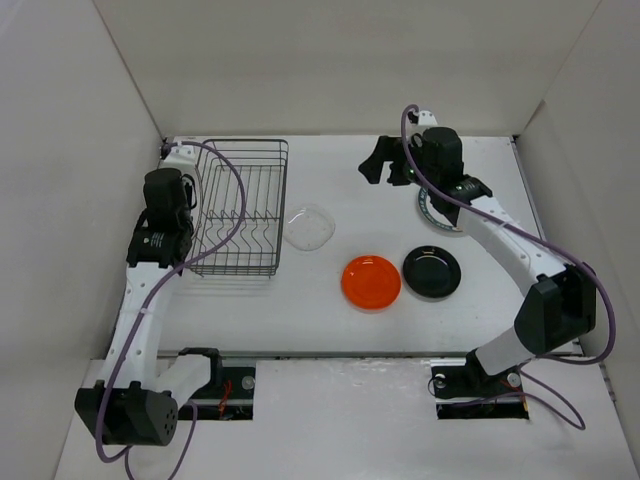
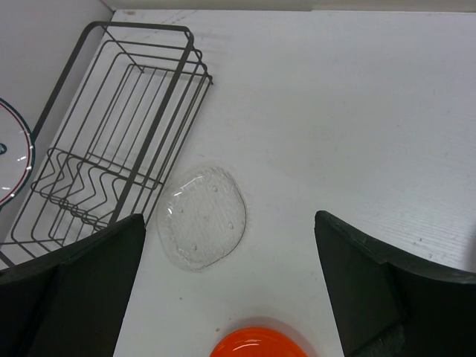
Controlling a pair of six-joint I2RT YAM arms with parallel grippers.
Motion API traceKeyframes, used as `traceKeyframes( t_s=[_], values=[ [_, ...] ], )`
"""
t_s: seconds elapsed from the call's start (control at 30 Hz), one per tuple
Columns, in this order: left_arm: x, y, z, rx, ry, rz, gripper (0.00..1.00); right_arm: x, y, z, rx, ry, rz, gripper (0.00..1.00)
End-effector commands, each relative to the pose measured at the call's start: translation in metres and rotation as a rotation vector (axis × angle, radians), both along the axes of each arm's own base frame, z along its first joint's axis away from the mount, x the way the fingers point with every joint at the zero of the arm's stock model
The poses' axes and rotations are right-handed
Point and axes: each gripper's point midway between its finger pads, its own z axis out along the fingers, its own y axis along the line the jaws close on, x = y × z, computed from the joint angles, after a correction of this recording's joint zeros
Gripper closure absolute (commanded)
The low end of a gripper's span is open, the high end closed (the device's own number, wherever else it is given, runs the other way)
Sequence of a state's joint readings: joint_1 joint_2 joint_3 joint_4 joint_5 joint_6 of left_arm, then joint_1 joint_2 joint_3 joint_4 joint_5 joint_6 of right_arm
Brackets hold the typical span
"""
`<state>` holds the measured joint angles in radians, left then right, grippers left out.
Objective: Load the plates into the dish rack
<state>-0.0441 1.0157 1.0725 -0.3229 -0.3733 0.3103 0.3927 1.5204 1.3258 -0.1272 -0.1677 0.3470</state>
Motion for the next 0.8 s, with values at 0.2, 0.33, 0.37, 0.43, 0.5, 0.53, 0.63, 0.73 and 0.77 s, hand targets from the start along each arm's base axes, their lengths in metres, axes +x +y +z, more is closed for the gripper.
traceKeyframes(
  t_s=[0.2,0.33,0.37,0.43,0.5,0.53,0.63,0.73,0.77],
  values=[
    [0.023,-0.001,0.019,0.006,-0.127,-0.008,1.0,-0.004,-0.004,0.018,0.005,-0.062,0.01,0.0],
    [0.027,-0.002,0.003,-0.017,-0.096,-0.011,1.0,-0.005,-0.005,0.014,0.002,-0.053,0.01,0.0],
    [0.028,0.001,0.0,-0.024,-0.091,0.004,1.0,-0.005,-0.005,0.014,0.002,-0.053,0.01,0.0],
    [0.029,0.003,-0.009,-0.036,-0.073,0.008,1.0,-0.005,-0.005,0.014,0.002,-0.053,0.01,0.0],
    [0.028,0.004,-0.016,-0.052,-0.064,0.011,1.0,-0.005,-0.005,0.014,0.002,-0.053,0.01,0.0],
    [0.029,0.006,-0.018,-0.056,-0.063,0.012,1.0,-0.005,-0.005,0.014,0.002,-0.053,0.01,0.0],
    [0.029,0.007,-0.027,-0.077,-0.049,0.017,1.0,-0.005,-0.003,0.014,0.004,-0.052,0.019,0.0],
    [0.029,0.006,-0.041,-0.086,-0.02,0.022,1.0,-0.002,-0.002,0.003,-0.005,-0.029,0.019,0.0],
    [0.03,0.005,-0.047,-0.089,0.003,0.014,1.0,0.0,-0.001,-0.002,-0.009,-0.019,0.019,0.0]
  ],
)
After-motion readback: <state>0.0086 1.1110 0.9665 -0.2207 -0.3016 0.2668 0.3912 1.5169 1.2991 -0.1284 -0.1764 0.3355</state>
